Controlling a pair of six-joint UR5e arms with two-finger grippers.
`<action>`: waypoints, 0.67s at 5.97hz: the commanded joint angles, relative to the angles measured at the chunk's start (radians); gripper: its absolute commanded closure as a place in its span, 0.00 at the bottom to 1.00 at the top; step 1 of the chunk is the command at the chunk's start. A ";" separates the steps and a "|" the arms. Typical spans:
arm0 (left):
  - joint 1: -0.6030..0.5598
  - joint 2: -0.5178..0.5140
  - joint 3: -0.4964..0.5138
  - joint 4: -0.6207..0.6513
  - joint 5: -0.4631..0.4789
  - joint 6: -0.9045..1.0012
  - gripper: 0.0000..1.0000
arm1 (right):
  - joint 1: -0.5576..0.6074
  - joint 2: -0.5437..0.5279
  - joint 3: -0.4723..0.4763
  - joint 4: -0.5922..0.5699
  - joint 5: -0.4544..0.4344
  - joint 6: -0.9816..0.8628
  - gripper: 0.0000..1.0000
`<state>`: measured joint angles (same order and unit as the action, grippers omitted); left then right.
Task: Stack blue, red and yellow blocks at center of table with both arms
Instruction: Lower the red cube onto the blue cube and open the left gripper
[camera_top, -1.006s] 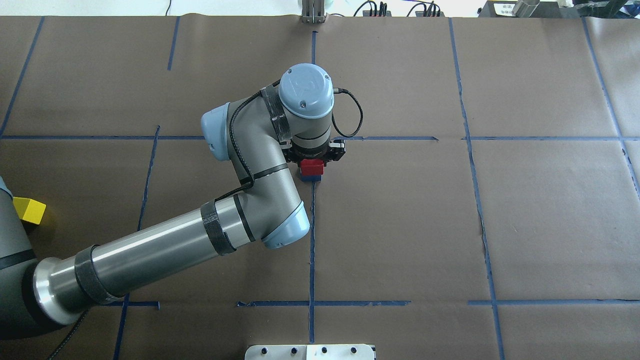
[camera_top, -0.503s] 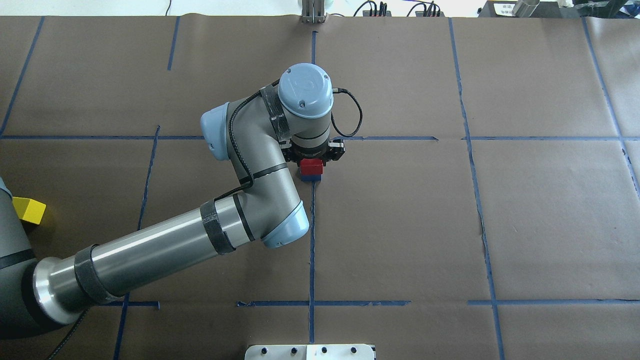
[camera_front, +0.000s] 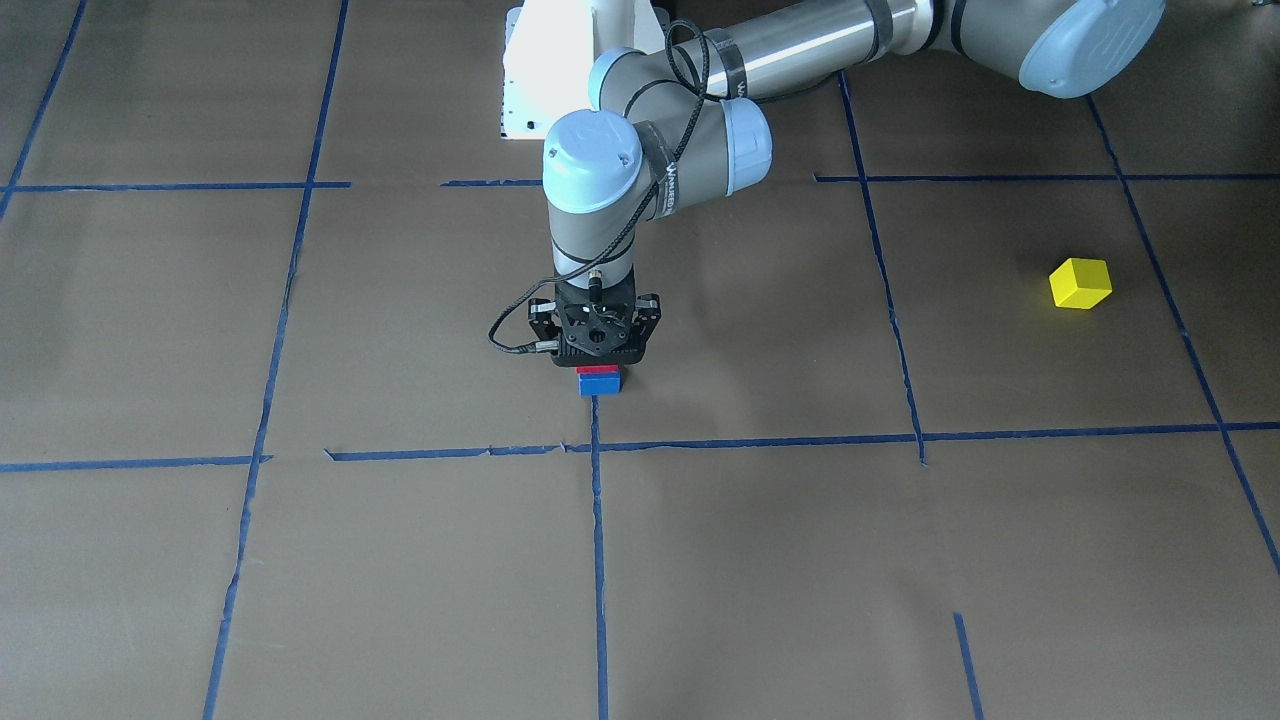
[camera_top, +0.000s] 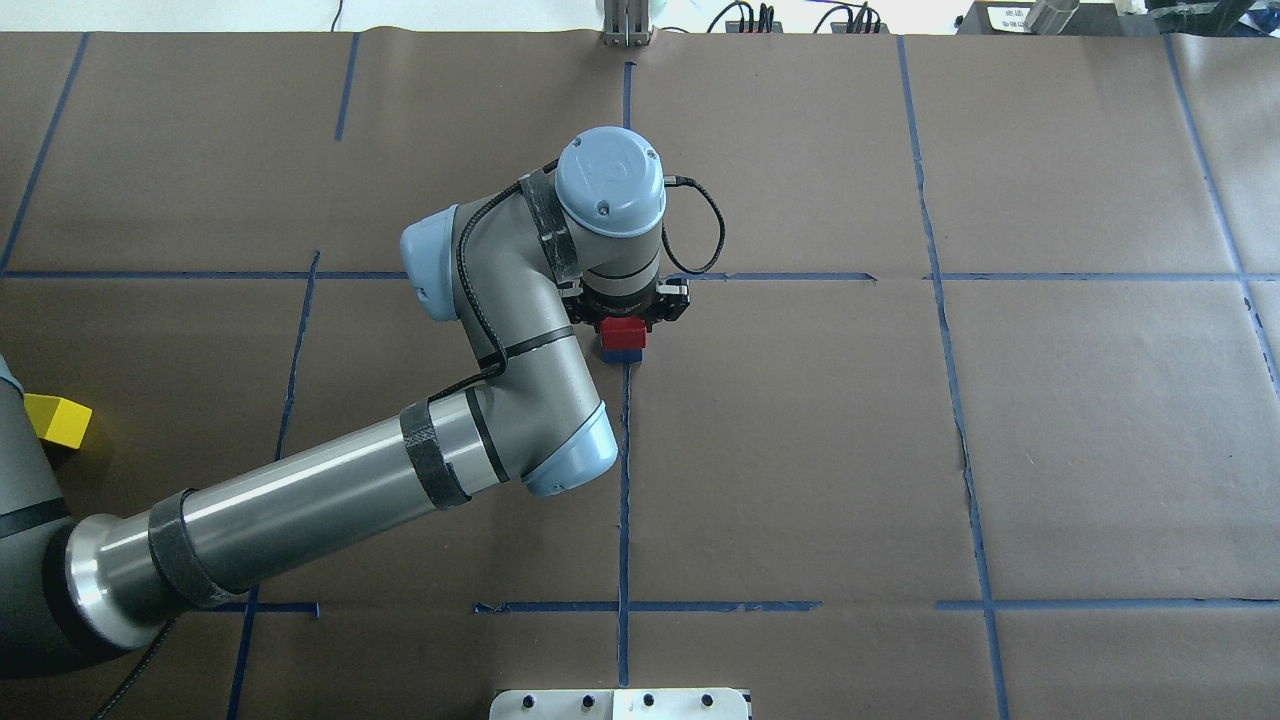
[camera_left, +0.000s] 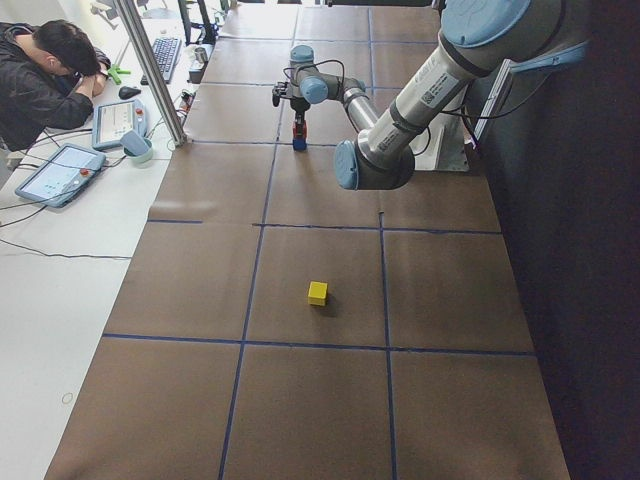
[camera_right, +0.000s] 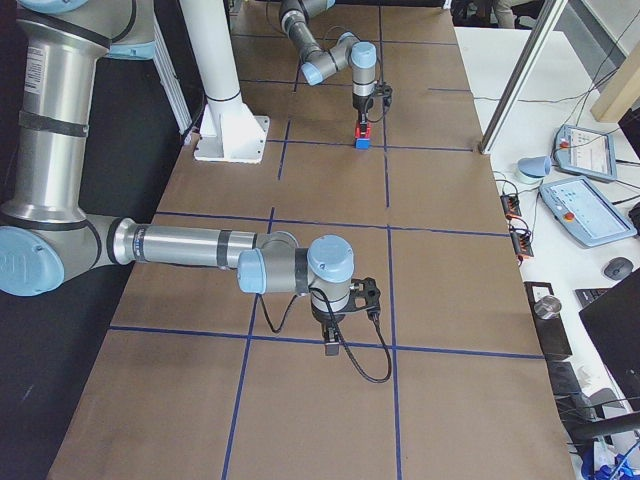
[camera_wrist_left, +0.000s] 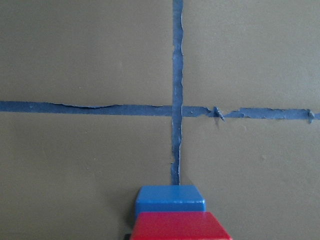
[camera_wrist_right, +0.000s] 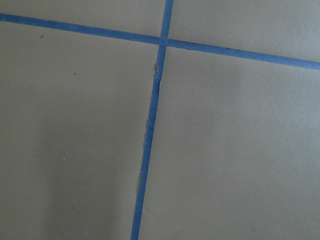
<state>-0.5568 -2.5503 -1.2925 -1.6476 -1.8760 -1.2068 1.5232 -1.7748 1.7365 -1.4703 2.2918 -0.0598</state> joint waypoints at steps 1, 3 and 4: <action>0.000 0.002 0.001 -0.001 0.000 0.001 0.68 | 0.000 0.000 0.000 0.001 0.000 0.000 0.00; 0.000 0.002 0.001 -0.001 0.000 0.001 0.62 | 0.000 0.000 0.000 0.001 0.000 0.000 0.00; 0.000 0.002 0.001 -0.003 0.000 0.001 0.51 | 0.000 0.000 0.000 -0.001 0.000 0.000 0.00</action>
<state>-0.5568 -2.5480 -1.2916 -1.6495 -1.8761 -1.2057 1.5232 -1.7748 1.7365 -1.4700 2.2918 -0.0598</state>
